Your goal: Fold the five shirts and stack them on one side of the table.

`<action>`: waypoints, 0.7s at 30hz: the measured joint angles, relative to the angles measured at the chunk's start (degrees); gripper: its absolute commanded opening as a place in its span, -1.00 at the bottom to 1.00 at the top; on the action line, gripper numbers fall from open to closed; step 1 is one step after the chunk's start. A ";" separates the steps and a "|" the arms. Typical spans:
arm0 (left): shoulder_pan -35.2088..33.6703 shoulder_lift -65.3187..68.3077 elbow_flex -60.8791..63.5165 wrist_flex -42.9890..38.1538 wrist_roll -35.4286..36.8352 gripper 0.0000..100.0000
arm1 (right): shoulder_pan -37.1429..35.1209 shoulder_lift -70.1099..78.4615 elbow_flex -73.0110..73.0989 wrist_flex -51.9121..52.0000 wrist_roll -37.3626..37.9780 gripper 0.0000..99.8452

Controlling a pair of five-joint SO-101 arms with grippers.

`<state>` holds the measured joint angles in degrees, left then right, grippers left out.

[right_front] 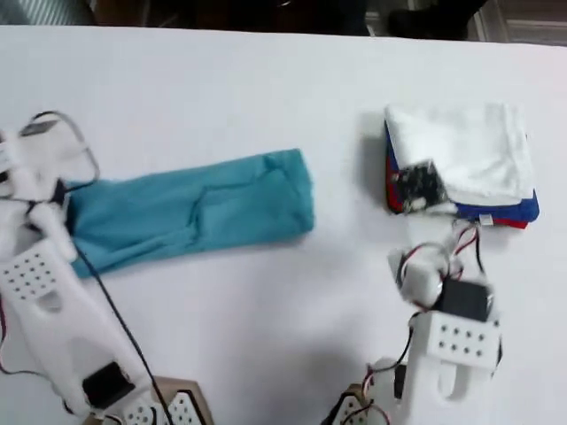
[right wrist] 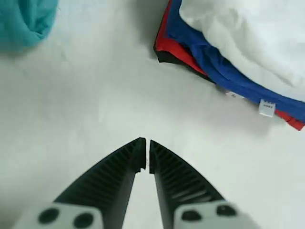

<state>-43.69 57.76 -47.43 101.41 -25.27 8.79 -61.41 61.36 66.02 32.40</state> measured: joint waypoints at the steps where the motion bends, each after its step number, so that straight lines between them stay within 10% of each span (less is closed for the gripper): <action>1: -1.41 0.00 0.00 0.00 -0.53 -0.95 | 0.00 -1.41 2.99 -1.58 0.00 -0.96; 12: -2.20 -13.10 12.31 0.00 -2.90 -0.95 | 0.00 -11.60 27.69 -13.89 -0.09 -0.96; 21: 27.52 -44.40 32.79 0.00 4.22 -0.95 | 0.00 -18.11 30.77 -14.42 -1.41 -0.96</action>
<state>-16.18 13.36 -14.64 101.41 -21.05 8.79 -79.52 92.13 51.60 30.99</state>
